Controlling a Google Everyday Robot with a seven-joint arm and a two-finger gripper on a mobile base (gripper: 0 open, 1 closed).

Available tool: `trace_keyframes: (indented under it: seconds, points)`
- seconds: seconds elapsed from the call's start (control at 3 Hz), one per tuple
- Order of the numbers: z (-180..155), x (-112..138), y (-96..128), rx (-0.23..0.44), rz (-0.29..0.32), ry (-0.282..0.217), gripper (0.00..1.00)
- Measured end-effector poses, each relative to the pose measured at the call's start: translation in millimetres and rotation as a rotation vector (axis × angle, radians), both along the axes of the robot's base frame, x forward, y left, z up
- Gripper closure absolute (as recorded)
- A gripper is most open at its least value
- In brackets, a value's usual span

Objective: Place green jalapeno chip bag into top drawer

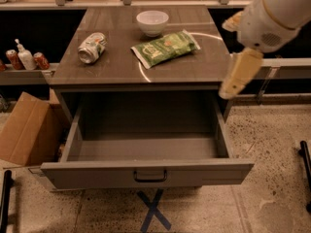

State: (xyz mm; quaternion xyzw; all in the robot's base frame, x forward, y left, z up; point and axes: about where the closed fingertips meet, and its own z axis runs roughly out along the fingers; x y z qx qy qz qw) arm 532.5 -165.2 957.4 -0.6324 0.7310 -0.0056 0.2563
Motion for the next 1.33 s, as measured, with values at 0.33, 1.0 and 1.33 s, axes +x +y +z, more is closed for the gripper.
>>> trace_keyframes:
  seconds: [0.33,1.0,1.33]
  points:
    - [-19,54,29,0.115,-0.004,-0.036,0.0]
    - [-30,100,55,0.205,0.03,-0.017,0.0]
    - [-31,127,51,0.208,0.031,-0.055,0.0]
